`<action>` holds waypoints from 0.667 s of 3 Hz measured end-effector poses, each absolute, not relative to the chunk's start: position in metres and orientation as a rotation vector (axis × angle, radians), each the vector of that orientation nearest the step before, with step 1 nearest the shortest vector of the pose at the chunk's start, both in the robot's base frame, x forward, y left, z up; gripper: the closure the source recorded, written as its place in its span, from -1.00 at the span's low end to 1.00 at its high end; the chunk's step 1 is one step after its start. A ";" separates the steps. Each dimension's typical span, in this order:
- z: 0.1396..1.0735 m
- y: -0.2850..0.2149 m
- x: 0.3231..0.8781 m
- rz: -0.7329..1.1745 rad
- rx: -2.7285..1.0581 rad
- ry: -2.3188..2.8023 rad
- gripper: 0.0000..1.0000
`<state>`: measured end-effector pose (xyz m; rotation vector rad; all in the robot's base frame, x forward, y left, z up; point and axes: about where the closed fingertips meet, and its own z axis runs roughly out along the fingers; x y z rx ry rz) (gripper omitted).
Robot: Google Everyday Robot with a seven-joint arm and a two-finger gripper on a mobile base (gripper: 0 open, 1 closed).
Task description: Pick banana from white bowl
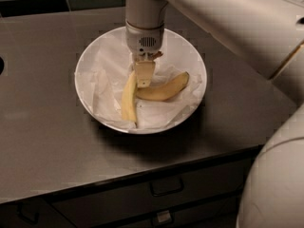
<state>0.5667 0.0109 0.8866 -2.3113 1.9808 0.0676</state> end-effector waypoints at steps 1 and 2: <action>0.887 0.011 0.567 0.068 -2.311 1.981 0.84; 0.888 0.013 0.570 0.057 -2.290 1.967 1.00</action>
Offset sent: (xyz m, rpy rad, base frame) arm -0.0005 -0.0029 0.0026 0.0042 -0.0111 -0.0058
